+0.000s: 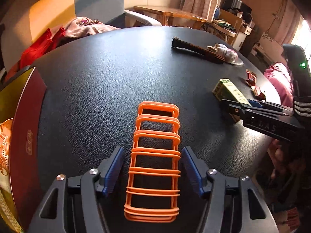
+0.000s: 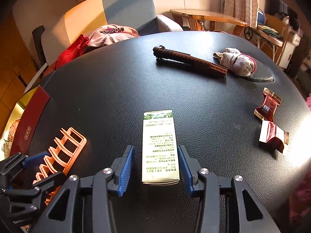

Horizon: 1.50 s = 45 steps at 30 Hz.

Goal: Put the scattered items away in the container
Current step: 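Carry the rack and pale box with both grippers over the gold box, then lower both items into the gold box and open both grippers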

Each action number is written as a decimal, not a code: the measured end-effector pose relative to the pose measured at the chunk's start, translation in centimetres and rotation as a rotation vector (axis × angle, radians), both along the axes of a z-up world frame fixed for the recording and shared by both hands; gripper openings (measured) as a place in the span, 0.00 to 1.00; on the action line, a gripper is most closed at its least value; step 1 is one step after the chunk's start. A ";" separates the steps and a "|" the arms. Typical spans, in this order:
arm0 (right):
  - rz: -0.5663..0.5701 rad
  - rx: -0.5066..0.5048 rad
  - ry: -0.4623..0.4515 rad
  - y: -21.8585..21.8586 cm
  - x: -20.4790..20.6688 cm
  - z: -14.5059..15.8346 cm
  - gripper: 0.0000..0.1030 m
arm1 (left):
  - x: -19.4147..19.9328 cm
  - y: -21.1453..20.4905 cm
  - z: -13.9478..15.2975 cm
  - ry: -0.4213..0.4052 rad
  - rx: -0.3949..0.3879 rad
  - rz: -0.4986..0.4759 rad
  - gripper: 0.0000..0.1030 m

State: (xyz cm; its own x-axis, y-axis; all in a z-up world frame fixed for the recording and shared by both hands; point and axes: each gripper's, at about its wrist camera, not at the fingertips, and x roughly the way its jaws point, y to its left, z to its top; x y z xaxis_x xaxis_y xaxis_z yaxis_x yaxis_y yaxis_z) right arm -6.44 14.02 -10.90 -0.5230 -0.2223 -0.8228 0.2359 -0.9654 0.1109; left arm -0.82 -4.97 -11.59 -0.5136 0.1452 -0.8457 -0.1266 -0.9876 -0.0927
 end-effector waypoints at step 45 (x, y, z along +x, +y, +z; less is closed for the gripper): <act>0.687 -0.187 0.047 -33.3 6.5 8.2 0.29 | 10.4 -25.0 7.0 0.189 0.007 0.703 0.49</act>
State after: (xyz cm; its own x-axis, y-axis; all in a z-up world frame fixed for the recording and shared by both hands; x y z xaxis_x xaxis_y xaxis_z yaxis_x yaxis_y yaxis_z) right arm 0.01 -19.25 -2.74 -0.2481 -0.6494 -0.7188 0.7926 -0.5628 0.2348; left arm 9.56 -29.95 -4.59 -0.6244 -0.2677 -0.7338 0.5233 -0.8408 -0.1386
